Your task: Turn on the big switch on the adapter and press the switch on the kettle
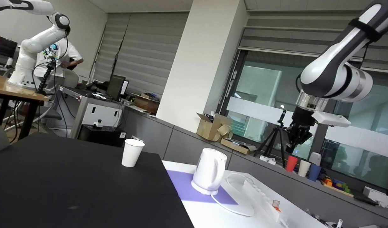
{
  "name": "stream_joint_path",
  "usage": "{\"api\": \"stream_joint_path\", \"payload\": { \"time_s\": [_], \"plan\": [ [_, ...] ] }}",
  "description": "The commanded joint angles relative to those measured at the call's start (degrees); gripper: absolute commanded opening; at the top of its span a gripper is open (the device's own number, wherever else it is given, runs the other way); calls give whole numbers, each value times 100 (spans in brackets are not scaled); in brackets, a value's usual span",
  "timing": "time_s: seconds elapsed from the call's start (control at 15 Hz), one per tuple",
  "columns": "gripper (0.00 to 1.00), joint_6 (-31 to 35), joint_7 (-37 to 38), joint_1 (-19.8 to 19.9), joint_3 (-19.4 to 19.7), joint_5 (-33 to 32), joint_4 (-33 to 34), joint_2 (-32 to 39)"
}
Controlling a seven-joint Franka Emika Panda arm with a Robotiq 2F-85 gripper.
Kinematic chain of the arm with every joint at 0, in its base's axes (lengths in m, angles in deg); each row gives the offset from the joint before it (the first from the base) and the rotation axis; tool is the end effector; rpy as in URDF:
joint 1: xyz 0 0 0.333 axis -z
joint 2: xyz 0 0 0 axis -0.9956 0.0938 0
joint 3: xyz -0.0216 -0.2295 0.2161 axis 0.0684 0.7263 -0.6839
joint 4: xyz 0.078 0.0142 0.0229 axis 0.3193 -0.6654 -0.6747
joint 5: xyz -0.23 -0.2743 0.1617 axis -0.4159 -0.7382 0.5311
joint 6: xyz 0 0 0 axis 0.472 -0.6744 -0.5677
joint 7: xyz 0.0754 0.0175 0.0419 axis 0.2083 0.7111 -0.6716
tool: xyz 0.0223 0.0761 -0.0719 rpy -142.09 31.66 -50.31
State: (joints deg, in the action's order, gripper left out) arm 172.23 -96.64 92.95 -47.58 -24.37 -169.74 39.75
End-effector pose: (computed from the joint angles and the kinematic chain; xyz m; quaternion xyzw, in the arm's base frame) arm 0.4136 -0.2112 0.3312 0.9876 -0.0446 0.1231 0.0866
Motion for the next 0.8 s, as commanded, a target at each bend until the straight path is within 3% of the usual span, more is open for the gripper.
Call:
{"api": "stream_joint_path", "payload": {
  "time_s": [0.0,0.27,0.47,0.73],
  "plan": [
    [0,61,-3,248,-247,67,118,201],
    [0,364,611,543,-331,-184,789,1310],
    [0,556,1231,534,-117,-474,1408,2369],
    [0,504,1358,495,-4,-83,2115,3497]
  ]
}}
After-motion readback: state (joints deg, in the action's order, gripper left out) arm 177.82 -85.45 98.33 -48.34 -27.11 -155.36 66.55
